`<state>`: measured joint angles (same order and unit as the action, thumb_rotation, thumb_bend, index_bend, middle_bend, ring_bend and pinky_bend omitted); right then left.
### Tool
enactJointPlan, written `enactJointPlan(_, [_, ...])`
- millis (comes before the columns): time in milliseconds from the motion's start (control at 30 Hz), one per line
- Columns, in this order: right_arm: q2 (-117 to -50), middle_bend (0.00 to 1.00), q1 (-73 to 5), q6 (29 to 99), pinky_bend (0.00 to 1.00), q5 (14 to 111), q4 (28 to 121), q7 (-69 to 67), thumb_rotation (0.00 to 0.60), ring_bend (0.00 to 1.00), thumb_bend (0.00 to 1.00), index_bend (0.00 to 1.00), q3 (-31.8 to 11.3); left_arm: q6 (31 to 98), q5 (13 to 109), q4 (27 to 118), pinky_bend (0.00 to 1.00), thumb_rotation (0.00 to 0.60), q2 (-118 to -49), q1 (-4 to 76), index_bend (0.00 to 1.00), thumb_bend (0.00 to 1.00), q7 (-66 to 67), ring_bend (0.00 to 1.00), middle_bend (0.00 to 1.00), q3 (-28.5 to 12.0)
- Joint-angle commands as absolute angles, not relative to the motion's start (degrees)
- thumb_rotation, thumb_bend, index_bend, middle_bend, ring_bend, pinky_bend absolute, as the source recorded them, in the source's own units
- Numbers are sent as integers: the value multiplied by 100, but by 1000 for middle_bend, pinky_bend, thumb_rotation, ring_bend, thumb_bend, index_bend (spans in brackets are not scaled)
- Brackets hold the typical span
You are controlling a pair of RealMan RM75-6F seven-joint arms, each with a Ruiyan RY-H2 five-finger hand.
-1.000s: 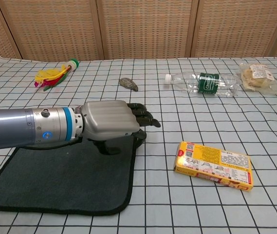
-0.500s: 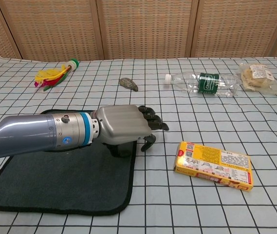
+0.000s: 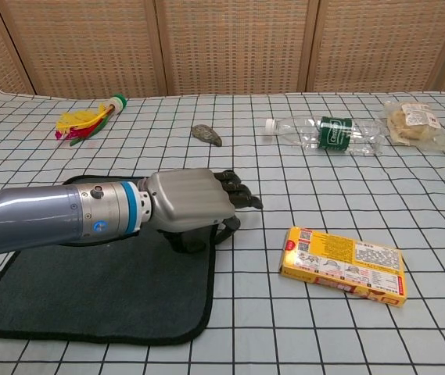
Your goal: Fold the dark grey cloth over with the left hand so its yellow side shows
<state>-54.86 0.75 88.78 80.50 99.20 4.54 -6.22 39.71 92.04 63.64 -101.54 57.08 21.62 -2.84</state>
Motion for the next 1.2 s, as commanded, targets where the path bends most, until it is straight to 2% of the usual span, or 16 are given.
enactJointPlan(33, [-5488,0,72,8875,0,8051,9921,454,600,0,0,0,-621,3998,9181,6360,0,600,-10145,5702,495,422,2159,0,0,-265])
enactJointPlan(300, [-5489,0,69,8877,0,8072,9925,447,600,0,0,0,-613,4160,9108,6350,0,600,-10129,5673,594,422,2142,0,0,-222])
enactJointPlan(633, [-5473,0,85,8908,0,8109,9940,417,600,0,0,0,-597,4377,9050,6528,0,600,-9987,5601,614,423,2135,0,0,-177])
enactJointPlan(1200, [-5435,0,119,8982,0,8225,9988,370,600,0,0,0,-562,5556,9384,7090,0,600,-9065,4835,638,423,1866,0,0,343])
